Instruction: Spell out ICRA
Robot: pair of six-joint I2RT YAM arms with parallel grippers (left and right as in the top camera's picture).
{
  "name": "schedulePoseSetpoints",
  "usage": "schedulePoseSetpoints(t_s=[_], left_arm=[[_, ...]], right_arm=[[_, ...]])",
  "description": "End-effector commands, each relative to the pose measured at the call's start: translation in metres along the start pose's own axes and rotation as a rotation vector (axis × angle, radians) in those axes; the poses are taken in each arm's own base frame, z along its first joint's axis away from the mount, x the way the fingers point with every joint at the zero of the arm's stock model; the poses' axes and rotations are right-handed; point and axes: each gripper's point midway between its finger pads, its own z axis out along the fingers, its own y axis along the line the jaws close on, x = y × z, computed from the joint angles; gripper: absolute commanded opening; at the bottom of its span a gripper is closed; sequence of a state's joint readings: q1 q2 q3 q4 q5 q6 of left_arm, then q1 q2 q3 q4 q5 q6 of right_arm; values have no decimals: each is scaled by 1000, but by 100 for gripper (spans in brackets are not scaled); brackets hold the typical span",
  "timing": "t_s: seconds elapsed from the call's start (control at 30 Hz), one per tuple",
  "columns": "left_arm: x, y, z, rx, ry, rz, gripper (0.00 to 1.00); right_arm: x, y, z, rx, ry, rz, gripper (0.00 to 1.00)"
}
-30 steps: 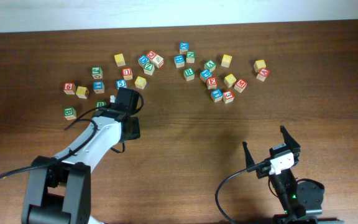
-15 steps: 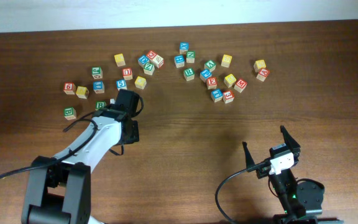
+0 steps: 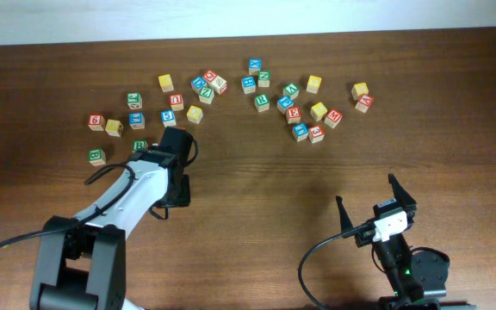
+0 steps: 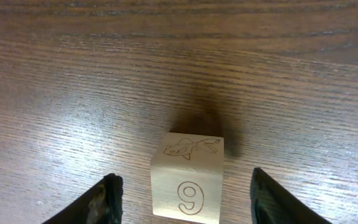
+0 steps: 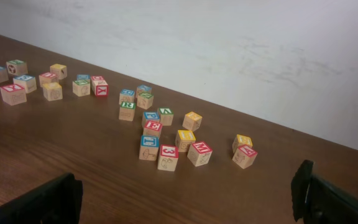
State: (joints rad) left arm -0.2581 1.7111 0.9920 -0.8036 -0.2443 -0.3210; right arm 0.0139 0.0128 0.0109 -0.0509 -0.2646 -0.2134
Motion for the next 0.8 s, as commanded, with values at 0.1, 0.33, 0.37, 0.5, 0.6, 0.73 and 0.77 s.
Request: schedulePoseSetpoints(t_s=[0.1,0.33,0.37,0.5,0.6,0.73,0.77], left_arm=[[-22,-5,-18,27,-37,28,62],[-24,-5,-31,148,27,-34,24],[-21,-6,-31,166,44,-39,9],[-11,-13,-31,215,86,-37,0],[-5,-15,-28,224,107,-35,0],[4,-16,-17,222,118,-35,0],[3,-16,-16,223,114,-35,0]], right_arm=[[1,4,0,-18,0,5,98],[1,4,0,-18,0,5,98],[1,4,0,-19,-1,5,98],[1,4,0,-18,0,5,98],[1,4,0,-18,0,5,98],[1,4,0,-18,0,5,98],[1,4,0,-19,-1,5,98]])
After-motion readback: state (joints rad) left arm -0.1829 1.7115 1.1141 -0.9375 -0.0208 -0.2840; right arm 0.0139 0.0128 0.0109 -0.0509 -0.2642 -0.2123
